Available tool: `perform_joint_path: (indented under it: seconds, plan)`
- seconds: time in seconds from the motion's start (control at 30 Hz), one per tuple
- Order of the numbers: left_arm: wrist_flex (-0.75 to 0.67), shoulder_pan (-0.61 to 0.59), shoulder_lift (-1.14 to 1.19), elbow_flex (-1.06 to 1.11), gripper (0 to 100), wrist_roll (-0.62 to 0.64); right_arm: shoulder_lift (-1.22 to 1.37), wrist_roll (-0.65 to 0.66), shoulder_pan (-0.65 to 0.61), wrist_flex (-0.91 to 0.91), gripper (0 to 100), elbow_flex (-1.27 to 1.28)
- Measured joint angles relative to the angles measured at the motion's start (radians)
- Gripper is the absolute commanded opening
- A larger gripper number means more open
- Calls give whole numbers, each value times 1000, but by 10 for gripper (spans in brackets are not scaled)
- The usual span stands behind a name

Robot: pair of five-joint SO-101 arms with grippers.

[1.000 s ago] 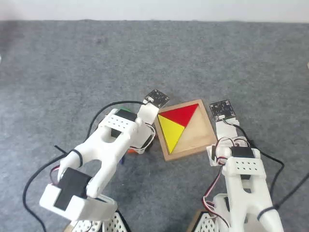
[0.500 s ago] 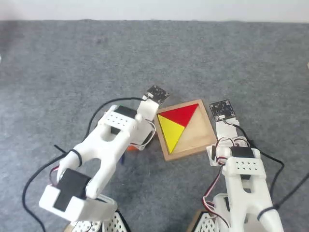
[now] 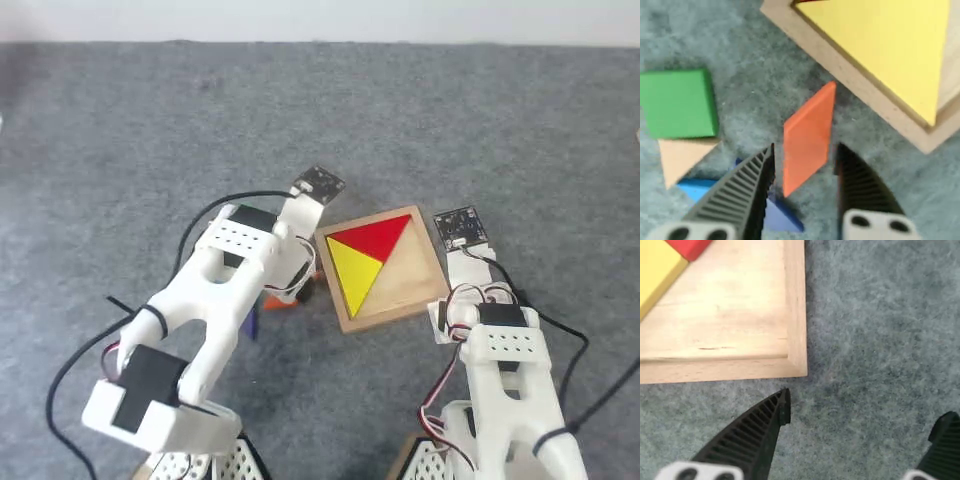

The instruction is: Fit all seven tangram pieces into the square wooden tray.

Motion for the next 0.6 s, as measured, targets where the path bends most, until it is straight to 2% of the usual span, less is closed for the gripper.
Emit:
perform_joint_path:
  seconds: [0.13, 0.3, 0.43, 0.6]
  plan:
    - [0, -8, 0, -3, 224, -204, 0, 0, 0, 0, 434, 0]
    - [0, -18, 0, -17, 224, -381, 0, 0, 0, 0, 434, 0]
    - [-6, -35, 0, -17, 224, -456, 0, 0, 0, 0, 434, 0]
    - [-100, -28, 2, 52, 224, -470, 0, 0, 0, 0, 434, 0]
